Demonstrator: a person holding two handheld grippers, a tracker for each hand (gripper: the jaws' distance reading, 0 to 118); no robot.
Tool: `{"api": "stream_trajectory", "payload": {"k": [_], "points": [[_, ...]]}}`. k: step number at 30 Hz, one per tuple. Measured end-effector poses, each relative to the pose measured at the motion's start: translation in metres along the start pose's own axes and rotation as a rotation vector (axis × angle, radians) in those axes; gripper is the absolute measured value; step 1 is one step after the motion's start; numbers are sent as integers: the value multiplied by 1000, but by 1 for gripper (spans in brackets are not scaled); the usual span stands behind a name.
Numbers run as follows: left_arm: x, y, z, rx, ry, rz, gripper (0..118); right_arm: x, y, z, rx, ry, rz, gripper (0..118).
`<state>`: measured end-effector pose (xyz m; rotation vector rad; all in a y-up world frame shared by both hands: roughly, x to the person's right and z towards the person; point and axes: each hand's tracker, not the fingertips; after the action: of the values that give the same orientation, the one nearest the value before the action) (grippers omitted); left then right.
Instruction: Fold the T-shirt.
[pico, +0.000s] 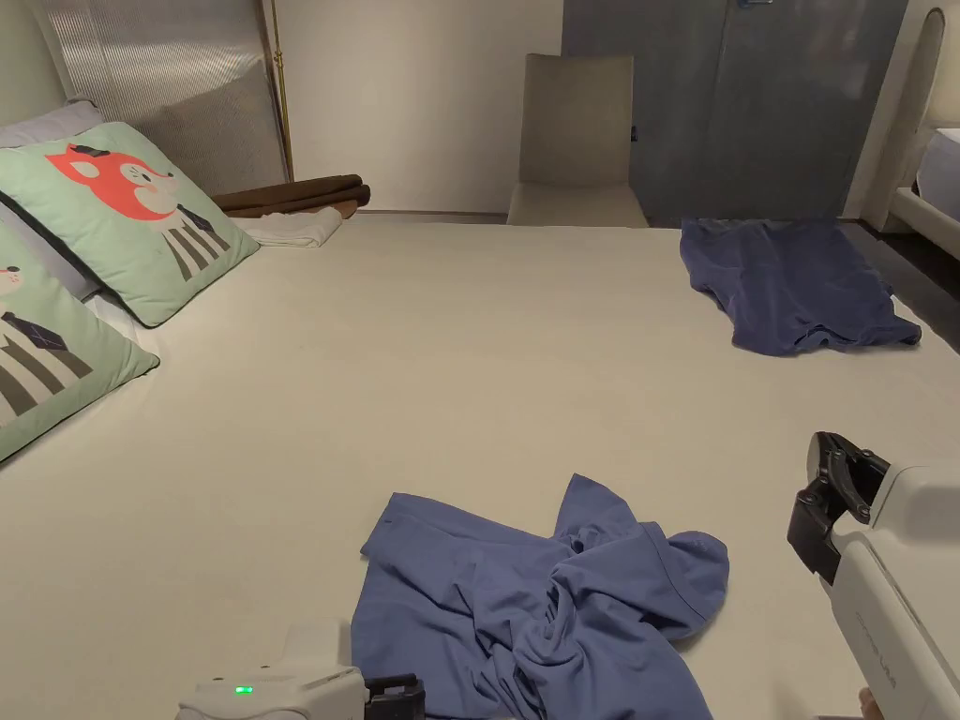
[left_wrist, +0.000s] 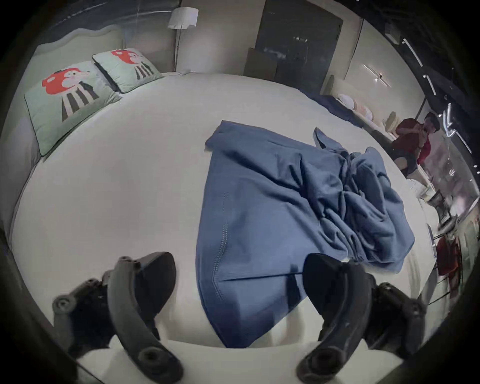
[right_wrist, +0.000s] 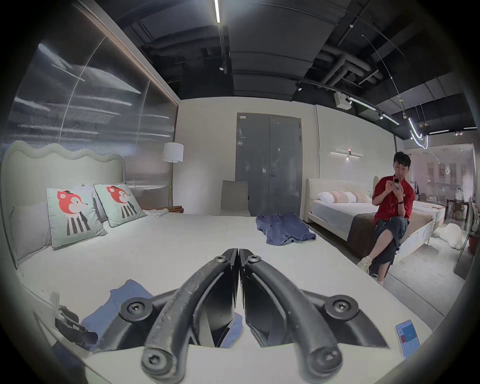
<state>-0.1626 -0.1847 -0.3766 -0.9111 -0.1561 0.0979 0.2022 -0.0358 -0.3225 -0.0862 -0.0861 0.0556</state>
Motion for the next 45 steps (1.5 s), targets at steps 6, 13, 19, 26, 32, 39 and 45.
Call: {"api": "stream_trajectory", "payload": {"k": [6,13,19,26,32,39,45], "points": [[20,-8,-5,26,23,-107,36,4,-5,-3,-22,-8,-2,0],[8,7,28,170,-87,-21,5,9,-31,-40,-229,-17,-11,11],[-2,26,50,239,-238,29,4,9,-89,-115,-548,81,-138,92],[-9,29,38,221,-244,47,5,-13,-143,-159,-773,176,-193,82],[-11,28,34,205,-259,24,5,-22,-135,-146,-711,184,-154,6],[-29,58,43,265,-294,108,4,12,-65,-120,-482,141,-105,6],[-60,140,87,452,-264,163,4,58,32,-114,-257,66,-53,6]]}}
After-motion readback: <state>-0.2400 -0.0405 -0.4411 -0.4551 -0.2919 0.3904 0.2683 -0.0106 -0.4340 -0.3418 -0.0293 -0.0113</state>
